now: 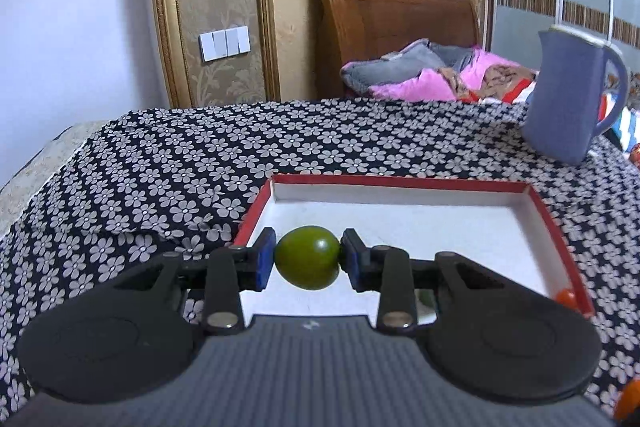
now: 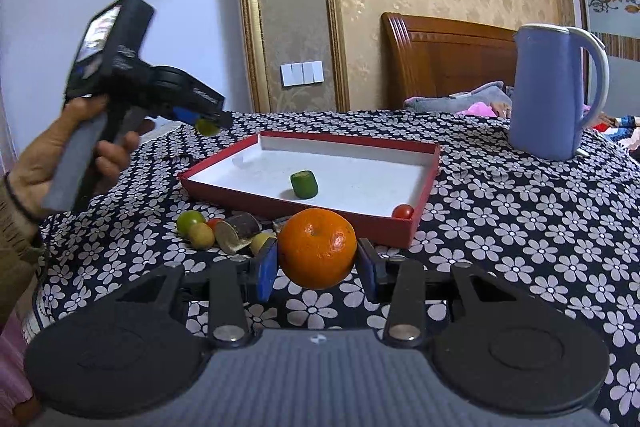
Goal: Organize fruits
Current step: 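Carry the green tomato into the tray and release it with the left gripper while the right holds the orange, then lower the mandarin orange into the tray and open the right gripper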
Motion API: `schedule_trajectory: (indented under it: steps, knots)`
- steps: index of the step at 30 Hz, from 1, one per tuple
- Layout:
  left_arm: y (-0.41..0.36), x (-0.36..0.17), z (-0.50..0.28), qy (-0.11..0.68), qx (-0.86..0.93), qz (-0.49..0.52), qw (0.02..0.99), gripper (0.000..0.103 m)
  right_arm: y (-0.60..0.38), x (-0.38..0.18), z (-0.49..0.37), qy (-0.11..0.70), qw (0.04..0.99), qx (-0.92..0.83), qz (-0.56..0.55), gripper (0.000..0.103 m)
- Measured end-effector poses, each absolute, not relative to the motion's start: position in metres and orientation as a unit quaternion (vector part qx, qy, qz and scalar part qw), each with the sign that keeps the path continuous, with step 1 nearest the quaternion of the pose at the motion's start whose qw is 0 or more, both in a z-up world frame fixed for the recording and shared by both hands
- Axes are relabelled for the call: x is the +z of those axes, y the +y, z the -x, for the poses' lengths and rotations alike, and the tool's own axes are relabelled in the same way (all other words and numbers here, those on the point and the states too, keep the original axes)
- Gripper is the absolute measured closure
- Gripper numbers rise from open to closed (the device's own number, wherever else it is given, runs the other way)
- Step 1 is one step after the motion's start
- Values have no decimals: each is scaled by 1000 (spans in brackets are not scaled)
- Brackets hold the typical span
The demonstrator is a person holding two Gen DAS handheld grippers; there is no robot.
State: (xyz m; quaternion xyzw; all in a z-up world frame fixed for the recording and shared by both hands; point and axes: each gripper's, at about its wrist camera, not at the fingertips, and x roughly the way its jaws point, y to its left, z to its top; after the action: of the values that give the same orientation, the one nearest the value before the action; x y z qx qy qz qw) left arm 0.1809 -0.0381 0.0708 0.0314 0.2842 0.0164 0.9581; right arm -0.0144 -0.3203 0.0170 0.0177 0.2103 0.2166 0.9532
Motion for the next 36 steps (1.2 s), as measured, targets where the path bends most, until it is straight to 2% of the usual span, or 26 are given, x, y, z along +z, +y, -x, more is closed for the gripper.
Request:
schedule_trajectory:
  steps: [15,21,25,28,30,33,35,36]
  knots:
    - [-59,33,-241,319,43,-84,943,70,-324,13,14,214,952,216,-24,62]
    - [-60,28,-250,325,50,-86,940,66,-323,10,12,218,951,218,-27,62]
    - [-61,30,-246,318,56,-91,942,52,-322,9,12,218,951,219,-28,62]
    - [-61,32,-241,313,59,-97,943,51,-322,9,12,219,951,218,-29,62]
    - [-59,33,-235,311,61,-97,943,45,-322,9,12,219,950,219,-29,62]
    - [-55,36,-220,300,72,-98,946,36,-321,9,12,219,950,219,-29,62]
    - [-52,39,-205,287,83,-98,949,24,-321,9,12,219,950,219,-28,62]
    - [-50,41,-197,279,88,-96,951,22,-321,8,11,219,950,220,-28,62]
